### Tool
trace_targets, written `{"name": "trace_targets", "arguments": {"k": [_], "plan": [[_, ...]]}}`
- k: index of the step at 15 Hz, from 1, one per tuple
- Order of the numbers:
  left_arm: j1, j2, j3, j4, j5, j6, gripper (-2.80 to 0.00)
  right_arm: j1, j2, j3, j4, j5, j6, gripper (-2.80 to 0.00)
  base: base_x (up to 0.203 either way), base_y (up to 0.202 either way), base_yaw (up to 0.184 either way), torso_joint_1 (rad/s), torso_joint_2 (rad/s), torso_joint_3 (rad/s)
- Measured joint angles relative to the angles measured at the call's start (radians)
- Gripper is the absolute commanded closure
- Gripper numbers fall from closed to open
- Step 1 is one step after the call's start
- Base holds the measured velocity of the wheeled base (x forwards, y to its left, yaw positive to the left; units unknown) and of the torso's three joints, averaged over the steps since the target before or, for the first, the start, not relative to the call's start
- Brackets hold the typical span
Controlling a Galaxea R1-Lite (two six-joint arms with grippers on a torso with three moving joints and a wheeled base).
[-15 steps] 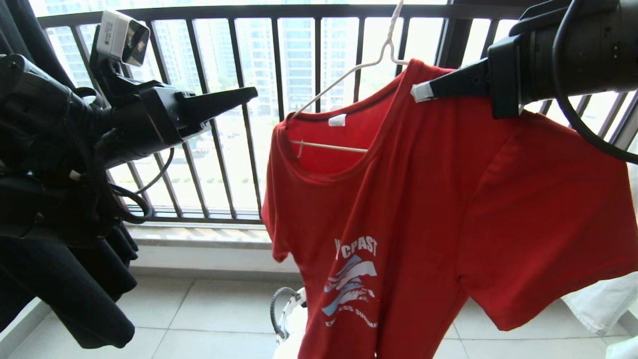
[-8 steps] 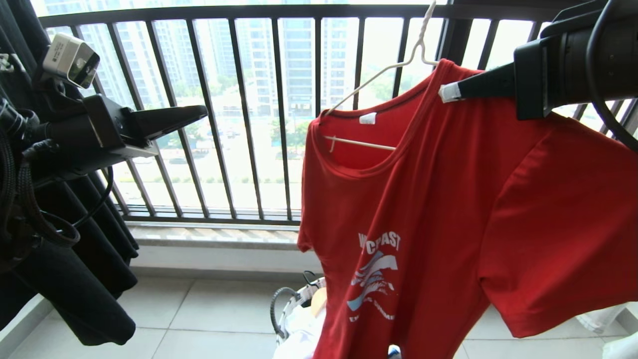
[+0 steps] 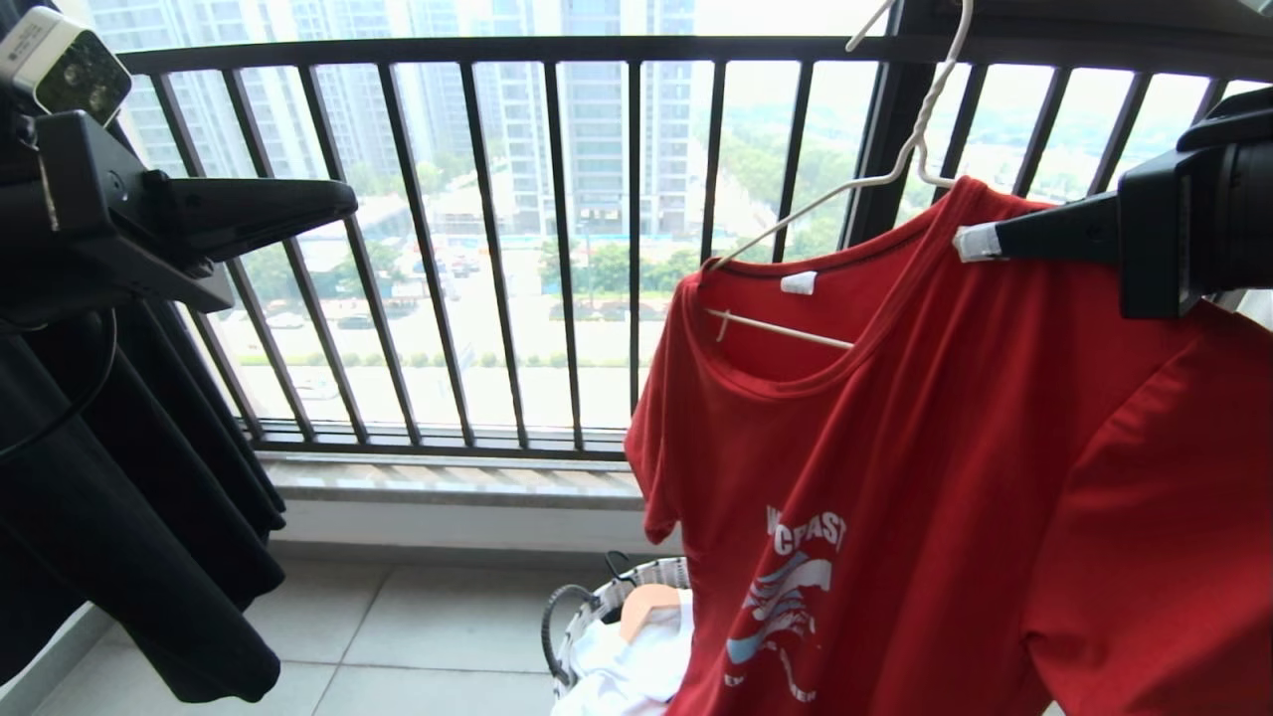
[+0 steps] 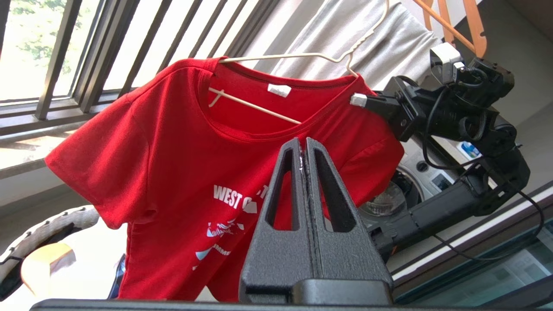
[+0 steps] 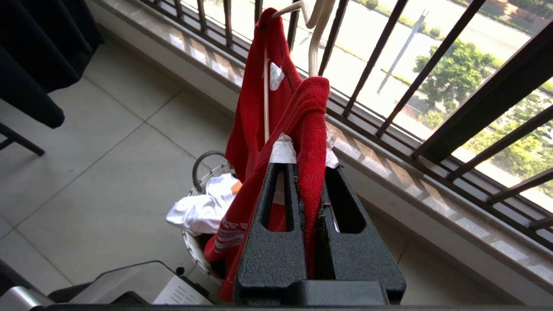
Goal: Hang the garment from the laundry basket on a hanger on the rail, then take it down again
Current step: Hang the clothes rack on the clothesline
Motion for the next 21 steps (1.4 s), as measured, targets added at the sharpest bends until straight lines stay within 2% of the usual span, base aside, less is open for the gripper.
{"name": "trace_targets", "arguments": {"k": [2,6,9,12,13,15,17,19,20,21], "plan": [[-0.017,-0.015,-0.010,0.043,-0.054,-0.001,0.00,0.000,-0.031,0.055,-0.016,-0.021,0.015,0.00,0.000,0.000,0.000,0.143,-0.45,-0.315],[-0.040,-0.012,0.006,0.043,-0.055,0.014,0.00,-0.001,-0.080,0.111,-0.018,-0.039,0.021,0.00,0.000,0.000,0.000,0.164,-0.47,-0.311],[-0.045,0.001,0.019,0.047,-0.034,0.100,0.00,-0.002,-0.095,0.117,-0.018,-0.040,0.039,0.00,0.000,0.000,0.000,0.189,-0.49,-0.304],[-0.057,0.018,0.043,0.050,0.059,0.223,0.00,-0.009,-0.099,0.118,-0.031,-0.040,0.040,0.00,0.000,0.000,0.000,0.205,-0.50,-0.307],[-0.076,0.026,0.052,0.064,0.106,0.281,0.00,-0.009,-0.100,0.118,-0.043,-0.040,0.040,0.00,0.000,0.000,0.000,0.214,-0.52,-0.307],[-0.129,0.040,0.047,0.173,0.256,0.423,0.00,-0.011,-0.101,0.119,-0.045,-0.040,0.040,0.00,0.000,0.000,0.000,0.216,-0.53,-0.299],[-0.192,0.049,0.008,0.366,0.460,0.613,0.00,-0.012,-0.105,0.125,-0.045,-0.041,0.041,0.00,0.000,0.000,0.000,0.230,-0.54,-0.308],[-0.252,0.052,-0.025,0.547,0.654,0.765,0.00,-0.011,-0.124,0.158,-0.044,-0.041,0.041,0.00,0.000,0.000,0.000,0.248,-0.56,-0.312],[-0.266,0.050,-0.032,0.593,0.708,0.792,0.00,-0.011,-0.138,0.181,-0.044,-0.041,0.041,0.00,0.000,0.000,0.000,0.254,-0.57,-0.313],[-0.271,0.044,-0.036,0.601,0.733,0.798,0.00,-0.011,-0.155,0.207,-0.044,-0.041,0.045,0.00,0.000,0.000,0.000,0.268,-0.59,-0.332]]}}
